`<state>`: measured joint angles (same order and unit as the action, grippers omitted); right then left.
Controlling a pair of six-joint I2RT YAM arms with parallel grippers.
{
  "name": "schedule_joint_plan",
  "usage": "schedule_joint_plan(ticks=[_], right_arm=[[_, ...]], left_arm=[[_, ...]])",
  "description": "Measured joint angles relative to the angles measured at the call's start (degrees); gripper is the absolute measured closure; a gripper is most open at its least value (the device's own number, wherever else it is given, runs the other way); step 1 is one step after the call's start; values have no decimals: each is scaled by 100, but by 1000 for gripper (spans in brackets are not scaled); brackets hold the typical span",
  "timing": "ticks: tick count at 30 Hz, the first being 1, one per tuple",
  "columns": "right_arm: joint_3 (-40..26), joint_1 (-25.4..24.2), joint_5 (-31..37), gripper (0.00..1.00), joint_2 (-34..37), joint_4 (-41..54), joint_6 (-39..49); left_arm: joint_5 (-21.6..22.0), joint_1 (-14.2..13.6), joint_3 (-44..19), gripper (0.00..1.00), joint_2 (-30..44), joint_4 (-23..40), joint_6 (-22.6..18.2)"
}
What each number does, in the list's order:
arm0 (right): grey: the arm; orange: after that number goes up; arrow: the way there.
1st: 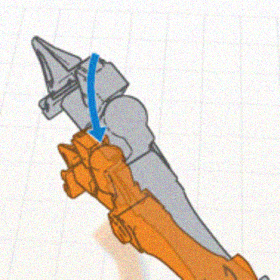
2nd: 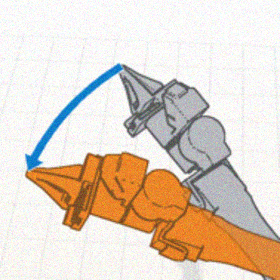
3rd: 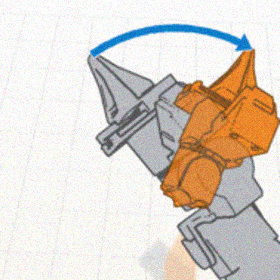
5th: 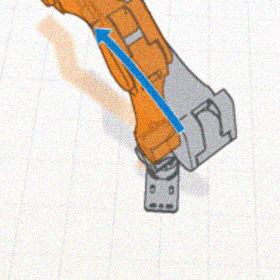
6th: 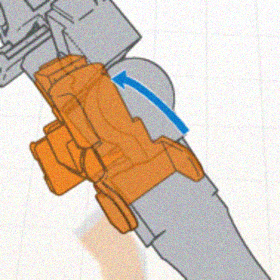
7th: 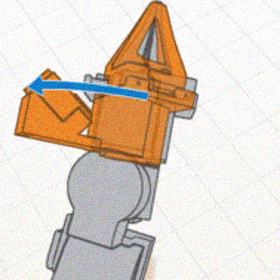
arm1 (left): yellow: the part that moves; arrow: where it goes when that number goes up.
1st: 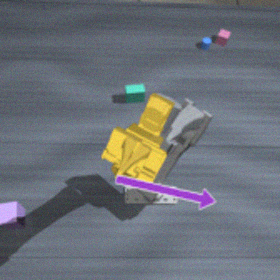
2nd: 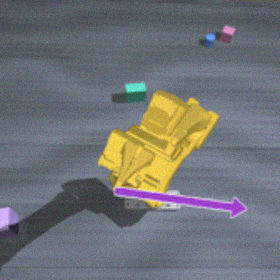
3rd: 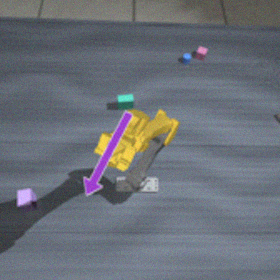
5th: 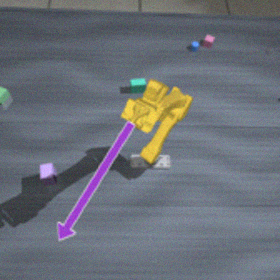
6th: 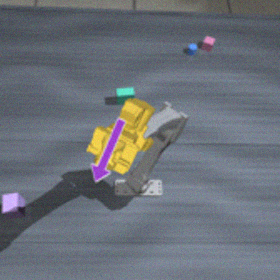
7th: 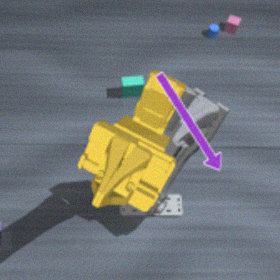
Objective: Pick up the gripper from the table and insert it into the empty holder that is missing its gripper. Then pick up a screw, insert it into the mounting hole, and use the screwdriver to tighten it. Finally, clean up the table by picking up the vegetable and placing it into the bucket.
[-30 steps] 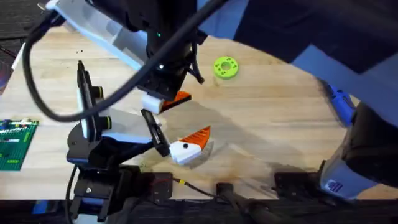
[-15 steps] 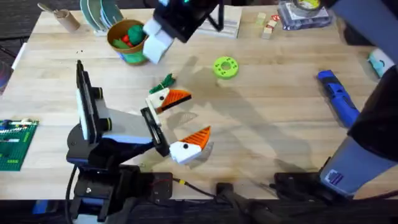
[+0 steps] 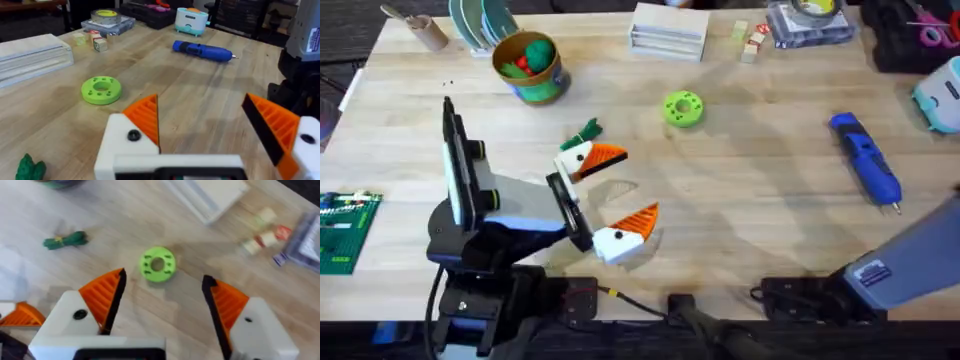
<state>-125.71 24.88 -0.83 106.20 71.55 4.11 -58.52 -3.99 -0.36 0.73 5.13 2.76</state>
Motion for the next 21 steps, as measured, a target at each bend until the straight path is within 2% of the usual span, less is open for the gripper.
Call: schedule_joint_plan(ticks=[5, 6, 14, 16, 17, 18, 20, 21], right_arm=[[-7, -781, 82, 7, -419, 478, -12], [-7, -1174, 100, 7, -505, 674, -14], [173, -2075, 101, 7, -781, 933, -10], [479, -2283, 100, 7, -993, 885, -10], [1626, -2711, 94, 8, -1652, 378, -11], [1888, -2784, 74, 9, -1798, 246, -12], [2421, -2941, -4, 9, -2112, 32, -14], [2667, -3033, -47, 9, -2269, -50, -22]], left_arm=[[0, 0, 0, 8, 0, 0, 0], [0, 0, 0, 8, 0, 0, 0], [0, 0, 0, 8, 0, 0, -15], [2, 0, 0, 8, 0, 0, -18], [2, 0, 0, 7, 0, 0, -21], [2, 0, 0, 14, 0, 0, -22], [2, 0, 0, 114, 0, 0, -26], [4, 0, 0, 206, 0, 0, -35]])
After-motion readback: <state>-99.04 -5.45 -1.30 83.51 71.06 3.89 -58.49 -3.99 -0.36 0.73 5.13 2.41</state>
